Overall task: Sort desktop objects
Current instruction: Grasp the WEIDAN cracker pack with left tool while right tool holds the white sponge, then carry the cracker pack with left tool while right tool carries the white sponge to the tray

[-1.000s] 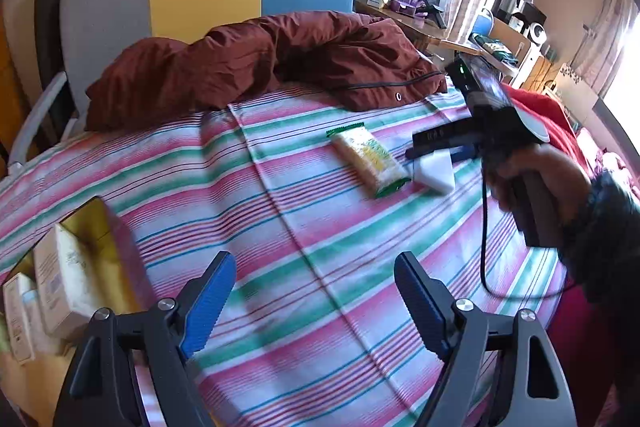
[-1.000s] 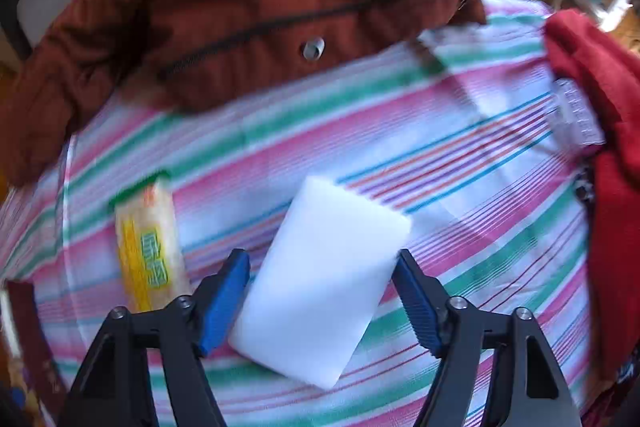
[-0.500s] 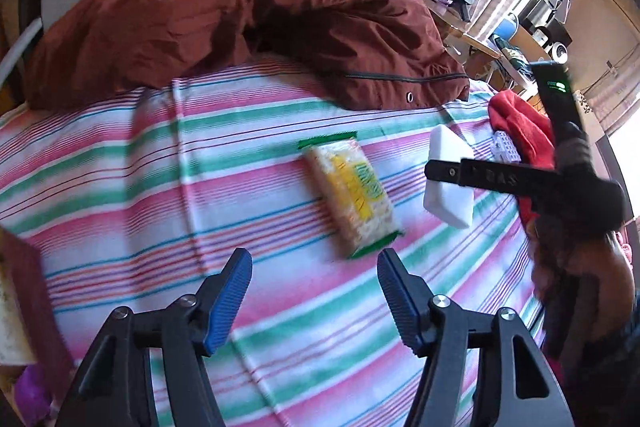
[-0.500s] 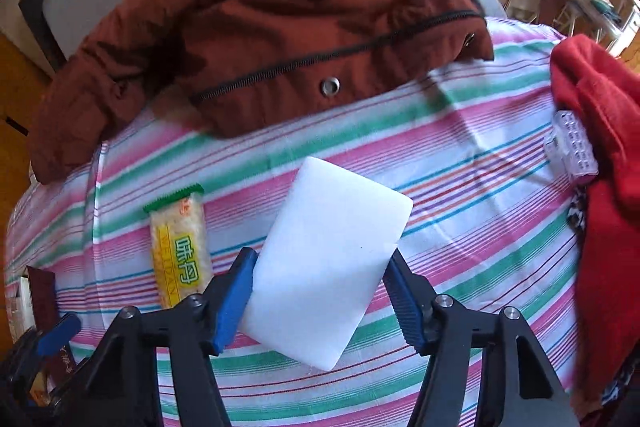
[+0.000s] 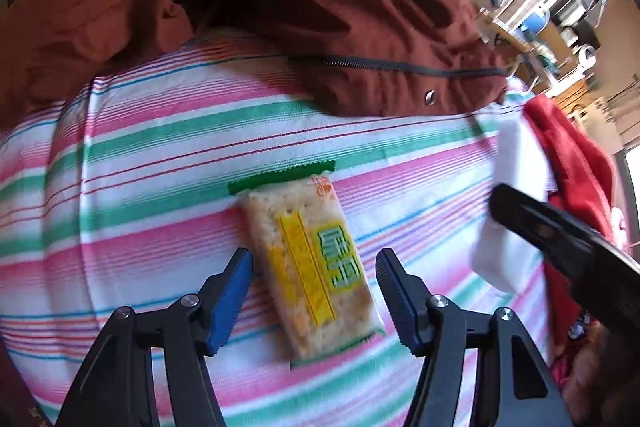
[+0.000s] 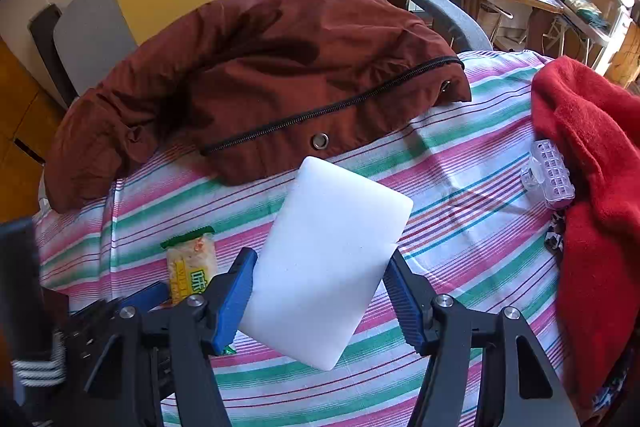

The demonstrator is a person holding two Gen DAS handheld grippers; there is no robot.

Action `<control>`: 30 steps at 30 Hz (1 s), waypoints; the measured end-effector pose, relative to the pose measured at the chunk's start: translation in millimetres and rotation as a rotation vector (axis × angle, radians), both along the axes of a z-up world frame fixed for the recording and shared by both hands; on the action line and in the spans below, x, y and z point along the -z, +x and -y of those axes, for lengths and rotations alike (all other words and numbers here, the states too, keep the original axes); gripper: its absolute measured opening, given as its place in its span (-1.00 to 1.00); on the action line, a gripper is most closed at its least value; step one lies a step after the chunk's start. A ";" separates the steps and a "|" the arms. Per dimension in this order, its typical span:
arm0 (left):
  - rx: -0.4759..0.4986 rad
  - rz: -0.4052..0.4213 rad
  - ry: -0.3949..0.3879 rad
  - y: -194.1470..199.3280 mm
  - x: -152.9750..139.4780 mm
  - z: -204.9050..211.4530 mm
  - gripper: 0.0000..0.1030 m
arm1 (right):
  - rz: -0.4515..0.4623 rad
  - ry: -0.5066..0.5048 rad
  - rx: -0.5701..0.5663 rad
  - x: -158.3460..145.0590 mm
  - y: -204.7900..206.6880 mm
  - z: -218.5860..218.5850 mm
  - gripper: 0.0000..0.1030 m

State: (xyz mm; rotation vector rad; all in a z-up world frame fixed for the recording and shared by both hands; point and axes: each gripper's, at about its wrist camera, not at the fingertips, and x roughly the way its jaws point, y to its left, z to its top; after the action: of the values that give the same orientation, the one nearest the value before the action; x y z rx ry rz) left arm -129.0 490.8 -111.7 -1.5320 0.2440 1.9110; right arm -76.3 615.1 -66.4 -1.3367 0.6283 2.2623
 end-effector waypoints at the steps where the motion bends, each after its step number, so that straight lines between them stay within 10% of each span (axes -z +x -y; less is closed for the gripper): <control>1: -0.001 -0.012 -0.001 0.3 -0.4 -2.4 0.24 | -0.002 0.001 -0.001 2.6 -3.9 0.0 0.25; 14: 0.111 -0.137 0.035 26.5 -4.1 42.7 -0.02 | 0.000 0.020 -0.113 8.3 -12.6 19.7 0.25; 30: -0.012 -0.260 0.091 53.8 -47.4 164.1 -0.02 | -0.016 0.059 -0.430 23.8 -32.5 97.2 0.25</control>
State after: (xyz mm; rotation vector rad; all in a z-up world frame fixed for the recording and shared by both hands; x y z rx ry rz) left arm -75.2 326.7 -64.3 -1.2279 0.2572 2.1007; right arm -108.8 517.9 -90.2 -1.5436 0.2928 2.6018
